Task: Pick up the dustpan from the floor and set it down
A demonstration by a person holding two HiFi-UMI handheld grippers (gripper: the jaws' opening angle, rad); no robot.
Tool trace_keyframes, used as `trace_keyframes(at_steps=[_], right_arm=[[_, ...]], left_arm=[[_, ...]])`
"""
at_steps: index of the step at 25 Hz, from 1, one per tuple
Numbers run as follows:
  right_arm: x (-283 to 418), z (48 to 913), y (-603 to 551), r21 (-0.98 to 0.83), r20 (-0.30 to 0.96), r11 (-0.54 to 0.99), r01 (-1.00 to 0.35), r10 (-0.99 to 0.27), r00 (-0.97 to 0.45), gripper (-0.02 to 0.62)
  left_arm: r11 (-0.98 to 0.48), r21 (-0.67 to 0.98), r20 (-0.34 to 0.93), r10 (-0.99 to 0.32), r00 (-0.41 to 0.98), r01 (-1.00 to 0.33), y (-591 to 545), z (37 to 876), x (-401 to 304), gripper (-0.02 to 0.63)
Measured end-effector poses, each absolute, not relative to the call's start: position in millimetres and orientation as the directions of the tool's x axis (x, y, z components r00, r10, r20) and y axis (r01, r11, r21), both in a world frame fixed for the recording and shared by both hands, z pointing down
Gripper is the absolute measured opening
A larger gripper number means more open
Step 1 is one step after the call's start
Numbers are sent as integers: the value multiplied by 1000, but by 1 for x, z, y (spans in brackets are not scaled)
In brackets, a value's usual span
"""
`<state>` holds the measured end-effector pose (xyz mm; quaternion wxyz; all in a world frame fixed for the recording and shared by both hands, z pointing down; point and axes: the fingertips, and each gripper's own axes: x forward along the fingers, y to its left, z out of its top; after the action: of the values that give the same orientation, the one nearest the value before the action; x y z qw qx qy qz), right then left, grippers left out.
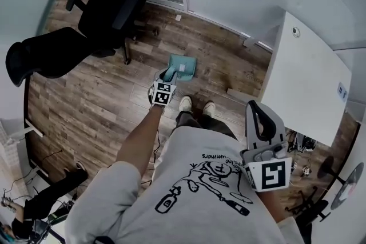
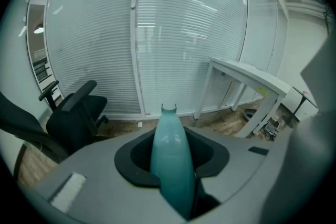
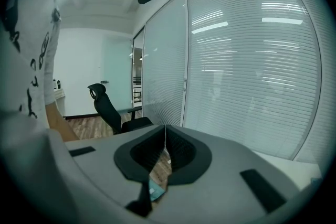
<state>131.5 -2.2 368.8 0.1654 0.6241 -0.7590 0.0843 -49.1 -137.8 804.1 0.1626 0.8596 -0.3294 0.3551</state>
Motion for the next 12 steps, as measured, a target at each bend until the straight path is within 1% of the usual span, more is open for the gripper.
trace_keyframes(at_steps=[6, 12], right_arm=[[125, 364, -3, 69, 338, 219, -973, -923, -184, 6], [126, 363, 0, 72, 335, 227, -971, -923, -190, 6]], left_arm=[[-759, 31, 797, -374, 474, -651, -111, 823, -75, 118], [-762, 27, 824, -349, 447, -647, -95, 832, -82, 112]])
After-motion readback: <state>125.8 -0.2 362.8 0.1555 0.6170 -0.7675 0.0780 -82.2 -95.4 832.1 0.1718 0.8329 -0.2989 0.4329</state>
